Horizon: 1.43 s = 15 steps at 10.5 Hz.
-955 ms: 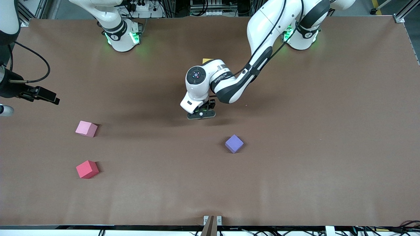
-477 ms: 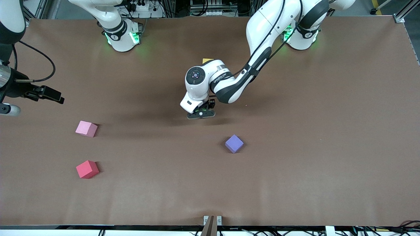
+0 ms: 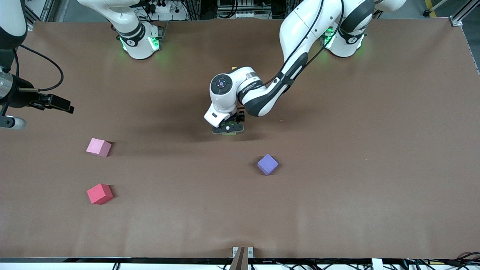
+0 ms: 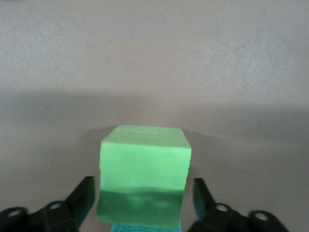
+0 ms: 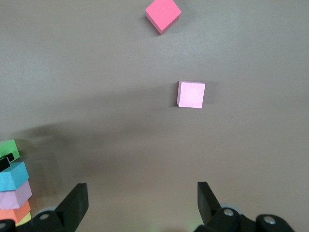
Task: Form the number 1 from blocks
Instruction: 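Lower the green cube beside the cyan cube with the left gripper and release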
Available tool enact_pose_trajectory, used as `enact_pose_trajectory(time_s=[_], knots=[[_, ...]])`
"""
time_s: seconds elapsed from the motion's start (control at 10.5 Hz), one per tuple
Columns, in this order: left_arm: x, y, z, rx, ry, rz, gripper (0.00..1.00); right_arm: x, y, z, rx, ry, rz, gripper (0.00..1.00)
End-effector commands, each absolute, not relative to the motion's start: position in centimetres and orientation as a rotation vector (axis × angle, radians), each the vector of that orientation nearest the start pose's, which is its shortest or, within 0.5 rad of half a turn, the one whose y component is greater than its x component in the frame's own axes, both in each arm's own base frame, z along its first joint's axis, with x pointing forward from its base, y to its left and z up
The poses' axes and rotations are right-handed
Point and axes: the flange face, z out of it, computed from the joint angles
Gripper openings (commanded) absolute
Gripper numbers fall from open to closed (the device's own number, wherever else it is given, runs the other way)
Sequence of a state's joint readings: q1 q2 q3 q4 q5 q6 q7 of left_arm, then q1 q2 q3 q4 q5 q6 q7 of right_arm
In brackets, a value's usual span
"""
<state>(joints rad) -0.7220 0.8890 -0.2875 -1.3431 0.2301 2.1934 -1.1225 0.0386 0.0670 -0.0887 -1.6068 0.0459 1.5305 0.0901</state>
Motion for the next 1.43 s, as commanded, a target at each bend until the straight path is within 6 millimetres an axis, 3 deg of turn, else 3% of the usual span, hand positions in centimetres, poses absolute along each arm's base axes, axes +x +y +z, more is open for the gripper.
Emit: enact_pose_trajectory(time_s=[0.0,0.29,0.57,0.67,0.76,0.95,1.15,1.24,1.34], knots=[[43.1,-59.7,20.5,-3.145,-0.141,0.060,1.00,56.0,-1.9,57.8,-3.078,0.214,0.219,1.00],[43.5,-59.0,23.0,-3.103,-0.203,0.058,1.00,56.2,-2.4,58.0,-3.085,0.160,0.199,1.00],[45.3,-57.0,28.8,-3.065,-0.261,0.041,1.00,56.6,-4.0,58.2,-3.079,0.158,0.158,1.00],[47.6,-54.7,32.6,-3.060,-0.335,0.015,1.00,56.6,-3.8,58.3,-3.081,0.153,0.154,1.00],[51.1,-50.5,36.4,-3.049,-0.442,-0.009,1.00,56.6,-3.6,58.4,-3.082,0.149,0.151,1.00],[57.3,-42.0,41.4,-3.028,-0.623,-0.067,1.00,56.7,-3.1,58.4,-3.083,0.137,0.149,1.00],[61.0,-34.9,44.0,-3.018,-0.614,-0.079,1.00,56.9,-3.1,59.0,-3.091,0.134,0.129,1.00],[62.0,-32.3,44.3,-3.008,-0.589,-0.061,1.00,56.9,-3.2,59.1,-3.092,0.136,0.126,1.00],[62.3,-31.4,44.0,-3.004,-0.536,-0.035,1.00,56.9,-3.2,59.3,-3.094,0.136,0.117,1.00]])
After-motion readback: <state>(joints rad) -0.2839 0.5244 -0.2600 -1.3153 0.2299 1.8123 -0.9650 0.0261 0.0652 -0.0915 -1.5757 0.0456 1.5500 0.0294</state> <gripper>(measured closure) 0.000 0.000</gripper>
